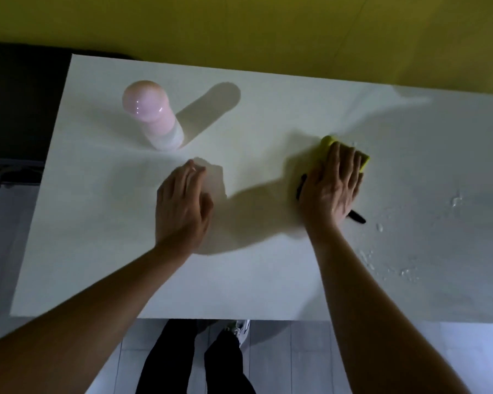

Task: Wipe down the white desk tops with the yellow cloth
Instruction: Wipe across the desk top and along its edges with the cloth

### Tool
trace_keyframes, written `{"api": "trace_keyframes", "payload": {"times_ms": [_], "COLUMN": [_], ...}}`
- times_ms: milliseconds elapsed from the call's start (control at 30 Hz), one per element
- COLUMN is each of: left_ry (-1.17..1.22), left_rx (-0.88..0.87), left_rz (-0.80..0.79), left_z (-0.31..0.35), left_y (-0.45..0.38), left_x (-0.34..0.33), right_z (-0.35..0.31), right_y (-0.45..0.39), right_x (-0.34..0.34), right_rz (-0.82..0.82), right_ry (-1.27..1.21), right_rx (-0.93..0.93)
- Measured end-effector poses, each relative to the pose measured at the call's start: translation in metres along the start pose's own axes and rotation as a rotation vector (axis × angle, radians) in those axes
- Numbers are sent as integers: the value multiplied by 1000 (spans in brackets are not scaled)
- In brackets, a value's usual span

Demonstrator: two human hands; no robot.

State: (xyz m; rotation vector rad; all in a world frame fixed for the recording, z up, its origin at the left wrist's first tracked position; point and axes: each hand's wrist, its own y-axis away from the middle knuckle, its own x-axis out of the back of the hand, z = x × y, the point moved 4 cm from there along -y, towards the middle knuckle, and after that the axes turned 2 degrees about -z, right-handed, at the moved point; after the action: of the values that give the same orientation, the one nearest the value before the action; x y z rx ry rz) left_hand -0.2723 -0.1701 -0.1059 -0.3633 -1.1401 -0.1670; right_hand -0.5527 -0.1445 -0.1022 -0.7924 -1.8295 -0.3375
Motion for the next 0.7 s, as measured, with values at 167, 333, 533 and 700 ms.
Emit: {"api": "trace_keyframes", "payload": {"times_ms": [167, 333, 533, 700], "left_ry": [-60, -69, -76, -75], "left_rx": [-19, -45, -43, -30], "left_rz": [-62, -46, -55, -50], "left_z": [-11, -14, -11, -10], "left_y": [-31, -30, -32, -36], "left_x": [-10, -13, -10, -11], "right_z": [-54, -170, -102, -32], "right_y": [-29, -23, -106, -162], "right_x": [-30, -67, -46, -24], "right_rz": [-68, -215, -137, -101], "right_ry": [22, -65, 17, 47], "right_rx": [73, 529, 226, -42]}}
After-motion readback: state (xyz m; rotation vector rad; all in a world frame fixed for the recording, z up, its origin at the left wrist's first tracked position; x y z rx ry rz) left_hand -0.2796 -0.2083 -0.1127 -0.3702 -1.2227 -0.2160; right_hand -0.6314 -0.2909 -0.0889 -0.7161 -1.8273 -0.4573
